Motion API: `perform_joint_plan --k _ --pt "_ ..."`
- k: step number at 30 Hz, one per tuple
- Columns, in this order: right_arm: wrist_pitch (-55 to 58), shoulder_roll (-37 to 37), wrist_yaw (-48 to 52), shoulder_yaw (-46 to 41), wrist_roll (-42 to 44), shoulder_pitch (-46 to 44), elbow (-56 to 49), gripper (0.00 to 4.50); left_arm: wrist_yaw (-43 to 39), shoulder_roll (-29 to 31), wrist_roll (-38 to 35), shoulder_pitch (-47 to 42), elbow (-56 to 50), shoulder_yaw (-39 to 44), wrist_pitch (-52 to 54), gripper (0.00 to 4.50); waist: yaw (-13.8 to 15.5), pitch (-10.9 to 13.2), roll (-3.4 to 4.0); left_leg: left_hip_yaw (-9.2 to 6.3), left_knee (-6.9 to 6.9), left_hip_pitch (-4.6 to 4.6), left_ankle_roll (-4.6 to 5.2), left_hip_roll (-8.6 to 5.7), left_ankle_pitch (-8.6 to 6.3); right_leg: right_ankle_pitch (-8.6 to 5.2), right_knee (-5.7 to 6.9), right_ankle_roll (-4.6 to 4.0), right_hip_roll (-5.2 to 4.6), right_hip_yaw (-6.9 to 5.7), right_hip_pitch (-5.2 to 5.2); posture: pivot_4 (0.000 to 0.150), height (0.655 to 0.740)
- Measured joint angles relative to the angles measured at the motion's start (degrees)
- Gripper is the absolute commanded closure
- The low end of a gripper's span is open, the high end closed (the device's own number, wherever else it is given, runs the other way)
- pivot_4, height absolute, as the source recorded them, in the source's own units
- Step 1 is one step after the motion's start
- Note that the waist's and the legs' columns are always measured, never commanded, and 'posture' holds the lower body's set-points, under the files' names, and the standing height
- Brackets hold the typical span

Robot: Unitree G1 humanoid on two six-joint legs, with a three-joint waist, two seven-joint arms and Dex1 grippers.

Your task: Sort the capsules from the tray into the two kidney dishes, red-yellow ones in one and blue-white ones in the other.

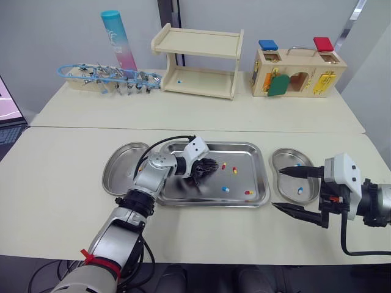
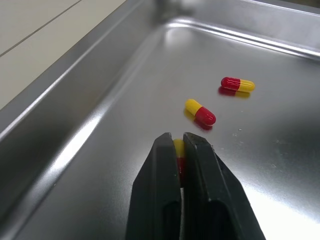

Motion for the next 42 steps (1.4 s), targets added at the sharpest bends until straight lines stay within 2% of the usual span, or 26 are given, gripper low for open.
perform_joint_plan --k 6,15,23,29,35,42 --pt "0.1 0.0 0.0 0.1 0.3 -1.6 0.0 0.00 -0.8 2.6 -1.2 1.6 -5.0 1.1 1.6 4.49 -0.2 0.0 0.00 -0.01 -0.01 -0.02 0.00 0.00 0.00 0.00 0.01 0.00 0.00 0.01 -0.05 0.150 0.7400" --pt "1.2 0.0 0.4 6.0 2.9 -9.8 -0.7 0.00 -1.1 16.3 -9.0 8.8 -29.6 12.0 15.7 4.49 -0.5 0.0 0.00 -0.04 -0.02 -0.01 0.00 0.00 0.00 0.00 0.00 0.00 0.00 0.01 -0.05 0.150 0.7400" --pt "0.6 1.9 3.1 14.1 2.8 -18.1 2.5 0.00 1.9 27.3 -13.0 21.5 -38.2 24.6 25.0 4.49 -0.3 0.0 -0.03 -0.06 -0.05 -0.03 0.03 0.01 -0.02 0.00 0.00 0.00 -0.01 0.00 -0.09 0.150 0.7400" --pt "-0.4 3.5 5.3 18.0 1.0 -20.9 4.9 0.00 5.8 27.8 -13.2 29.6 -40.1 28.6 26.0 4.49 0.0 0.0 -0.03 -0.06 -0.05 -0.06 0.03 0.01 -0.02 0.00 -0.01 0.00 -0.02 -0.01 -0.12 0.150 0.7400" --pt "-1.1 3.9 6.3 18.5 0.1 -21.3 5.4 0.00 10.1 27.1 -13.7 30.7 -40.1 29.5 26.0 4.49 0.0 0.0 -0.03 -0.06 -0.06 -0.06 0.03 0.01 -0.02 0.00 0.01 0.00 -0.01 -0.01 -0.14 0.150 0.7400" --pt "-1.1 3.9 7.1 18.5 -0.5 -21.3 5.7 0.00 11.9 27.2 -14.6 30.6 -39.9 30.2 25.8 2.52 -0.1 0.0 -0.03 -0.06 -0.08 -0.06 0.03 0.01 -0.02 0.00 0.01 0.00 -0.01 0.00 -0.16 0.150 0.7400"
